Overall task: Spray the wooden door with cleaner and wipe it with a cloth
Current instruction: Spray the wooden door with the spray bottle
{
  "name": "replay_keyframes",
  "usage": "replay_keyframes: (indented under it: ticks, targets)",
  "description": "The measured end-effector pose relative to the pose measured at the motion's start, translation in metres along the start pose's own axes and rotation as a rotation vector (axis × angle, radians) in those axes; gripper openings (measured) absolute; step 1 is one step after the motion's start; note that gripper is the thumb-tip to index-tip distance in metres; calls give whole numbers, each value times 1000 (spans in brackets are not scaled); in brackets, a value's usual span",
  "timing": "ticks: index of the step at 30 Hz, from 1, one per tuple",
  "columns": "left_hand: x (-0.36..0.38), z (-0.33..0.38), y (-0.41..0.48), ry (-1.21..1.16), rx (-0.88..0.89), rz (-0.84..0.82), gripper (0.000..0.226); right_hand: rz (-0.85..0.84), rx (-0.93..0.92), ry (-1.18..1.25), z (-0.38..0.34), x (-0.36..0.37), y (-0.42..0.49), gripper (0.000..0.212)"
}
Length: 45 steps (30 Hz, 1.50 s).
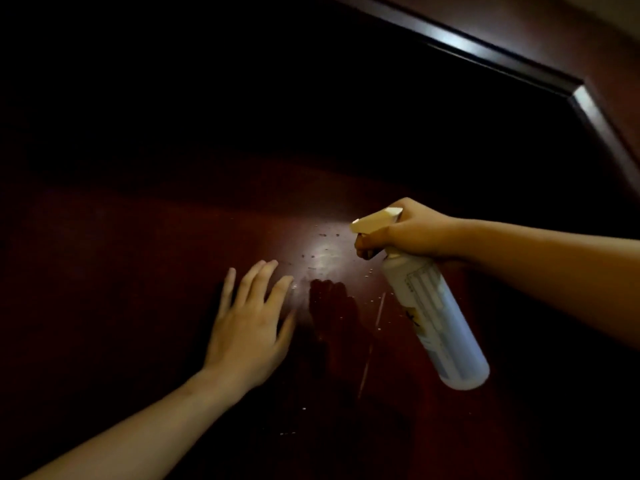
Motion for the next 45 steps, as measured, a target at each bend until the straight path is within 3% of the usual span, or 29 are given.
replay_keyframes:
  ticks: [4, 10, 22, 33, 41, 45]
  targets:
    - [20, 38, 26, -81, 35, 40, 49, -9, 54, 7, 35, -7, -7, 12]
    - [36, 40, 35, -15, -60, 55, 54, 17, 10, -38, 61, -6, -1, 26]
    - [33, 42, 29, 52, -24, 73, 55, -161, 21, -127, 81, 9, 8, 36]
    - [35, 44, 29, 119, 3, 68, 59, 127, 216, 58, 134, -37, -23, 25]
    - [35, 45, 29, 128, 9, 64, 59, 114, 267, 34, 152, -38, -43, 18]
    - [34, 45, 29, 122, 14, 72, 58, 30, 298, -36, 159, -34, -49, 38]
Point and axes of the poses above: each hand's wrist, its own y-axis towards the middle knuckle, its own x-axis out of the palm, z = x × y, the point moved 3 cm from there along y, towards the middle knuckle, and after that the axes turned 5 degrees about -x, right-handed, at the moved point
